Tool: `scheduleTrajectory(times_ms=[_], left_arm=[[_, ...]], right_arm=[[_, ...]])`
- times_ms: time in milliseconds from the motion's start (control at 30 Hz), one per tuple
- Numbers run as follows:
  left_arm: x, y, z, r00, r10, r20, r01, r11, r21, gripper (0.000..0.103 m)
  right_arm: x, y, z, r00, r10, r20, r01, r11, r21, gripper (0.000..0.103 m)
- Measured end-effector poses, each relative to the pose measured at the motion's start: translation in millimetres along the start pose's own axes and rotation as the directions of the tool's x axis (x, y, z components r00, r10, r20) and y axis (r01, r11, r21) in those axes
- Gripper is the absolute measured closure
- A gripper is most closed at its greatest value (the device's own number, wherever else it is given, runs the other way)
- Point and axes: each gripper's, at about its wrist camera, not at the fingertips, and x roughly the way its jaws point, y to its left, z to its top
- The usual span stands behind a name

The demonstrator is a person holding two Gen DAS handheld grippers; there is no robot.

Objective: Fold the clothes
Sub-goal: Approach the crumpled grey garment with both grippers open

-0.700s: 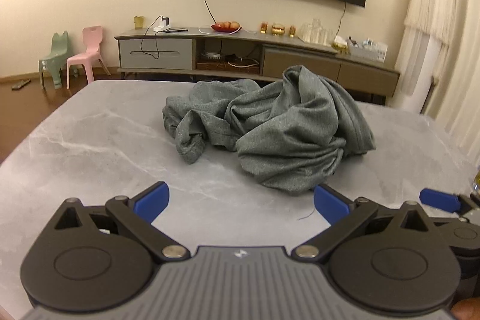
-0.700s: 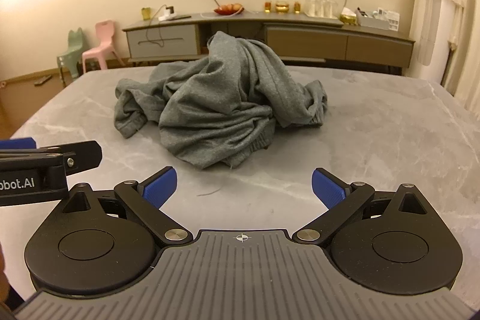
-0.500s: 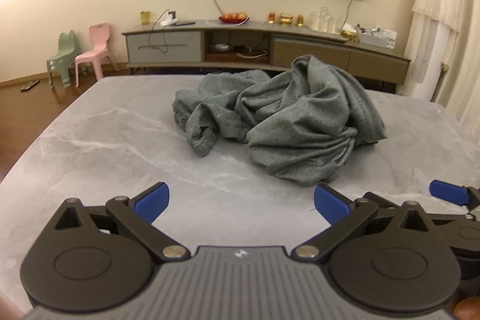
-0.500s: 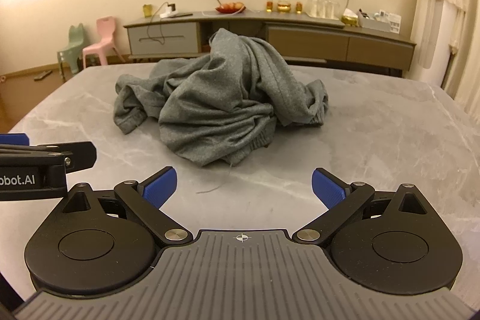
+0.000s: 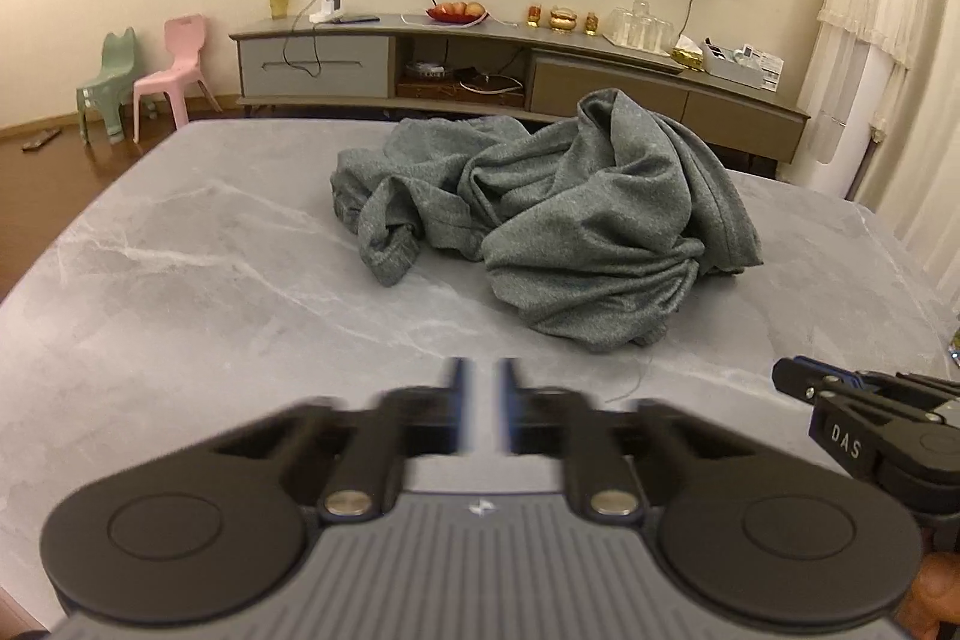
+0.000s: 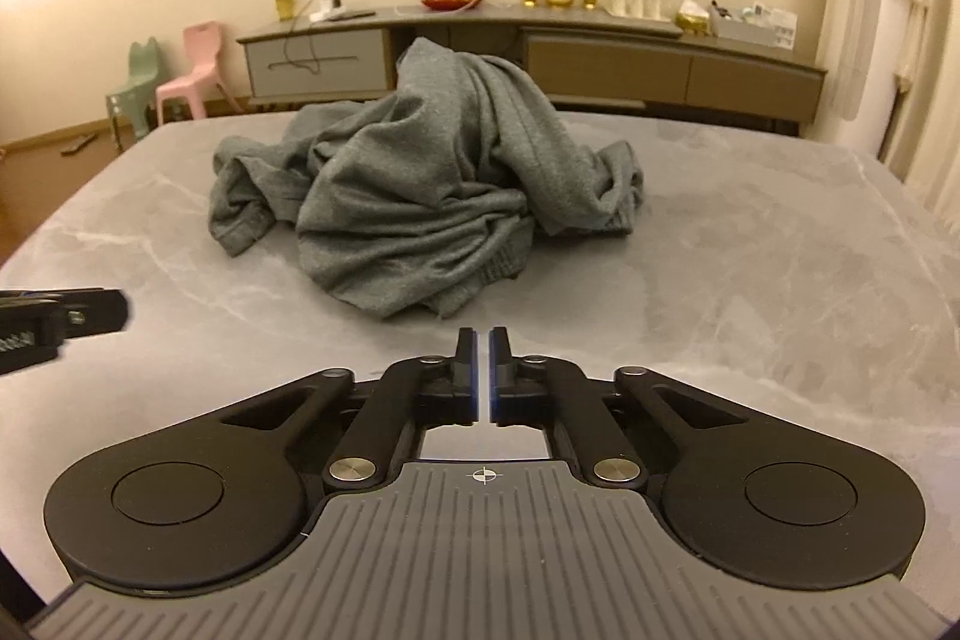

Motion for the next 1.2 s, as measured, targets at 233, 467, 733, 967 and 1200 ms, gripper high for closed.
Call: scheduleTrajectory(times_ms=[233, 467, 733, 967, 1200], left_arm=[[1, 0, -2, 1.000, -0.012, 0.016, 0.012, 1.000, 0.005, 0.103], [-1, 3, -2, 1.000, -0.015, 0.028, 0.015, 1.000, 0.001, 0.103], [0, 2, -3, 1.000, -0.009, 0.028, 0.009, 1.000, 0.013, 0.103], [-1, -2, -1, 0.993, 0.087, 0.078, -0.088, 0.996, 0.005, 0.013], [9, 11, 9, 0.990, 0.103, 0.093, -0.097, 0.993, -0.064, 0.000]], right_arm=[[-2, 0, 3, 1.000, 0.013, 0.006, -0.013, 1.000, -0.009, 0.103], [0, 3, 6, 1.000, 0.024, 0.006, -0.024, 1.000, -0.013, 0.103], [7, 1, 6, 1.000, 0.022, -0.011, -0.022, 1.000, -0.008, 0.103], [17, 1, 7, 1.000, 0.008, -0.021, -0.009, 1.000, -0.017, 0.059], [36, -2, 12, 0.999, 0.004, -0.036, -0.004, 1.000, -0.004, 0.037]])
